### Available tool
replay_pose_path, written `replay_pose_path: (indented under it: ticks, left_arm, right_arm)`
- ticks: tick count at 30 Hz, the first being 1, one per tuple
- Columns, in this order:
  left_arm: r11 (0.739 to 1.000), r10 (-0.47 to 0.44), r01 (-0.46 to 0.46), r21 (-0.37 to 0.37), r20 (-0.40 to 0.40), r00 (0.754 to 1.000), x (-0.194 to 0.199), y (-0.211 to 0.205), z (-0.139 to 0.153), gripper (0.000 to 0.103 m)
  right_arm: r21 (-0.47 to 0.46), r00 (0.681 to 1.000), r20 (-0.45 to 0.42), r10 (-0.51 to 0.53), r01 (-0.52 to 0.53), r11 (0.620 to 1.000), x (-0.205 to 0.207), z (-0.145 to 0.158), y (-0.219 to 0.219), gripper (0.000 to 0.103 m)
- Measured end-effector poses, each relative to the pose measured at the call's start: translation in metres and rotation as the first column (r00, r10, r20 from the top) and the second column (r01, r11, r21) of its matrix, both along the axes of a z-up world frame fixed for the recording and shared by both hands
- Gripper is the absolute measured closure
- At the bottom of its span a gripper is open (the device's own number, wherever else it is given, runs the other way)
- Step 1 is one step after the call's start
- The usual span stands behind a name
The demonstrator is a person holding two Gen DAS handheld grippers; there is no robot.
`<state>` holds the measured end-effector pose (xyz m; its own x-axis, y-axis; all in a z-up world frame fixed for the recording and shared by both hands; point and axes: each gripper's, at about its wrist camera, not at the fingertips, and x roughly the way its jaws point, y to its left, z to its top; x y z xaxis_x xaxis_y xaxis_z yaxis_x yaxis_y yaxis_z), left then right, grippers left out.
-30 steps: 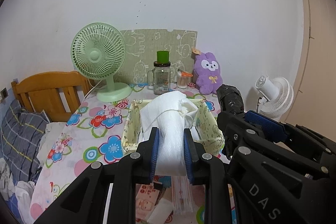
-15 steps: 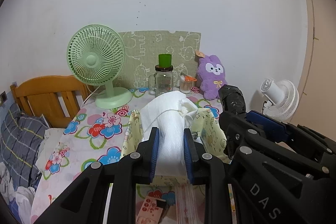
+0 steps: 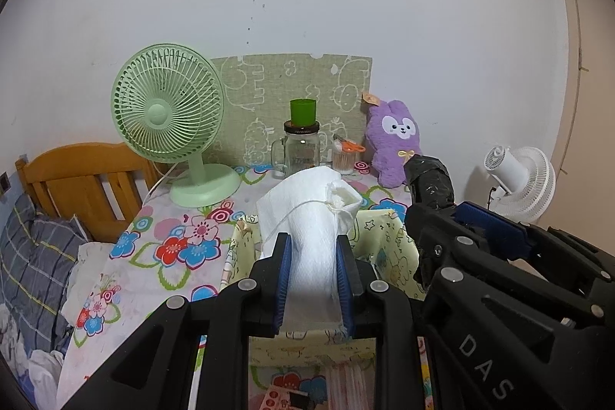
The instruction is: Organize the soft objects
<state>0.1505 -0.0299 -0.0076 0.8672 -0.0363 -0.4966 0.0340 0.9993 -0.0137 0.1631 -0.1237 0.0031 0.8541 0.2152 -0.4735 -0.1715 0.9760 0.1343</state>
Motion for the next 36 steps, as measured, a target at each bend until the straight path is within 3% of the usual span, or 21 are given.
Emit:
replay_pose_path:
  ticks: [12,18,21,22,23,25,36]
  left_arm:
    - [1.000,0.014,-0.013,0.025,-0.022,1.000,0.026,0.000,-0.016,0.080]
    - [0.999,0.022,-0.020,0.041,-0.062,0.998,0.042,-0.001,-0.035,0.073]
    - [0.999,0.025,-0.021,0.042,-0.088,0.996,0.047,-0.002,-0.044,0.065]
    - [0.999,0.027,-0.023,0.045,-0.095,0.995,0.048,-0.002,-0.046,0.055]
    - [0.998,0.028,-0.023,0.050,-0.103,0.994,0.050,-0.002,-0.049,0.038]
    - [0.998,0.023,-0.016,0.056,-0.112,0.993,0.051,-0.004,-0.053,0.020]
    - [0.999,0.009,-0.001,0.045,-0.183,0.983,0.063,-0.005,-0.065,0.016]
  right_arm:
    - [0.015,1.000,-0.018,0.020,-0.020,1.000,0.027,-0.018,0.003,0.063]
    - [0.022,0.999,-0.039,0.023,-0.022,1.000,0.046,-0.036,0.001,0.063]
    - [0.032,0.997,-0.067,0.027,-0.025,0.999,0.053,-0.048,0.001,0.063]
    - [0.032,0.997,-0.073,0.030,-0.028,0.999,0.055,-0.051,0.001,0.063]
    - [0.031,0.996,-0.082,0.032,-0.030,0.999,0.057,-0.054,0.001,0.063]
    - [0.027,0.994,-0.100,0.032,-0.030,0.999,0.061,-0.061,0.002,0.063]
    - [0.012,0.988,-0.148,0.046,-0.044,0.999,0.083,-0.078,0.006,0.063]
